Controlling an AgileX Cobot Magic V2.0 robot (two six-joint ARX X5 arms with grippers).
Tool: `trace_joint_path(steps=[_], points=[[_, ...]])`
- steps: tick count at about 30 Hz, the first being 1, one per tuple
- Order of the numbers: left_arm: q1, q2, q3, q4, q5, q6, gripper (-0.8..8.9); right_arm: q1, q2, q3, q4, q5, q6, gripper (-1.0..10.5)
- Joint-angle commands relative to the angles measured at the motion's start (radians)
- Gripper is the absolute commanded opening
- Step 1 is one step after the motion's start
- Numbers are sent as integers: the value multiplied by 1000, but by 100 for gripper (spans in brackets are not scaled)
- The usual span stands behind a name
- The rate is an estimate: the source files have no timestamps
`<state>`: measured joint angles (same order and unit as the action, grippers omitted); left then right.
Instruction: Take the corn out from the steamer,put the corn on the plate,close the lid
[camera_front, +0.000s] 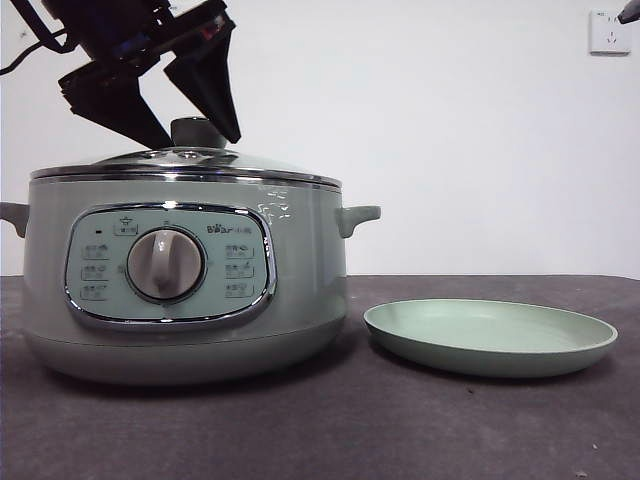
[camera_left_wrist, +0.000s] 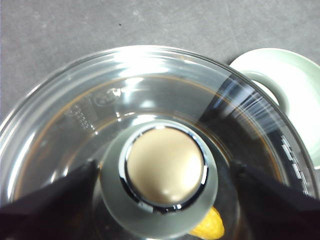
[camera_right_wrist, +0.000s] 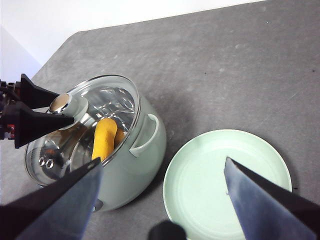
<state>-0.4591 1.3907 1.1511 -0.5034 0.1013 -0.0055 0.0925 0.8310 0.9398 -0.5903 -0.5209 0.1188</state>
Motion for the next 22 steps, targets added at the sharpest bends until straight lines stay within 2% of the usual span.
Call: trace_joint_path(steps=[1, 6, 15, 19, 22], points=[[-2, 5, 2, 2, 3, 17, 204, 2, 0, 2, 5, -1, 14, 409], [-2, 5, 2, 4, 3, 37, -3, 2, 0, 2, 5, -1, 14, 409], [-2, -15, 42, 29, 3, 37, -9, 19, 7, 2, 19, -5, 16, 408], [0, -64, 92, 27, -1, 36, -9, 81, 34, 3, 62, -1, 23, 408], [0, -116, 131, 5, -51, 36, -9, 155, 81, 19, 85, 13, 40, 405]])
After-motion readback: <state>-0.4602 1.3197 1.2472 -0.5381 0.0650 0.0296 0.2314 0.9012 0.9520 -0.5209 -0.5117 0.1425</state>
